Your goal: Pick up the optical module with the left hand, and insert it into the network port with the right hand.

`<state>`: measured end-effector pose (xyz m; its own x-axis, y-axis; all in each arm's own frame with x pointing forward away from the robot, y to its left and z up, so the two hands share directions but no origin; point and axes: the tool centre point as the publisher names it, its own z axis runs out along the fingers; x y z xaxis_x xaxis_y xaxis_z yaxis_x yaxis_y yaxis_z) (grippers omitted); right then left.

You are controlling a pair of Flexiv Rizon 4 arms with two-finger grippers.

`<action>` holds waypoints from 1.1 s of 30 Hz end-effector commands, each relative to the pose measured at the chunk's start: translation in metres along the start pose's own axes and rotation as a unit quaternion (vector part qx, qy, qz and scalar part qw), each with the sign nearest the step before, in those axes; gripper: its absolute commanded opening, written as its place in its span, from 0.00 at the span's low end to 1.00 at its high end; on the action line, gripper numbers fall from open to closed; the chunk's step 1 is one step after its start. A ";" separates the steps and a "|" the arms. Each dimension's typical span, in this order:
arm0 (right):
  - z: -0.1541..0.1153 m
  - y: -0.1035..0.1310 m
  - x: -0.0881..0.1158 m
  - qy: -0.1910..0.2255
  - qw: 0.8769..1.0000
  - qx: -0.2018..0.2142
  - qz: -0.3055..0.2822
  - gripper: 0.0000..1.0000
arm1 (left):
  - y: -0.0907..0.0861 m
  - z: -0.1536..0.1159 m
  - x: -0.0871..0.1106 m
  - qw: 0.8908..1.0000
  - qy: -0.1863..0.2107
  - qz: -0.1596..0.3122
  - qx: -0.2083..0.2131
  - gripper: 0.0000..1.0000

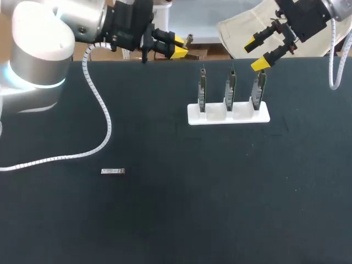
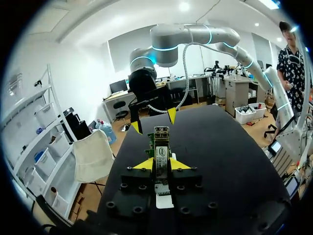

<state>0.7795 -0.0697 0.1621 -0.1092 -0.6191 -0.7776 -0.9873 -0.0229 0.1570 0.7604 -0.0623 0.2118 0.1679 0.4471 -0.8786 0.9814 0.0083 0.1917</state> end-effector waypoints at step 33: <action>0.000 0.002 0.001 -0.001 1.000 0.002 -0.001 1.00 | 0.016 0.090 -0.038 0.986 -0.150 -0.035 0.061 0.00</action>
<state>0.7795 -0.0698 0.1622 -0.1093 -0.6191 -0.7777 -0.9873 -0.0229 0.1570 0.7756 -0.1520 0.2129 0.1089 0.1750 -0.9785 0.9921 -0.0811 0.0960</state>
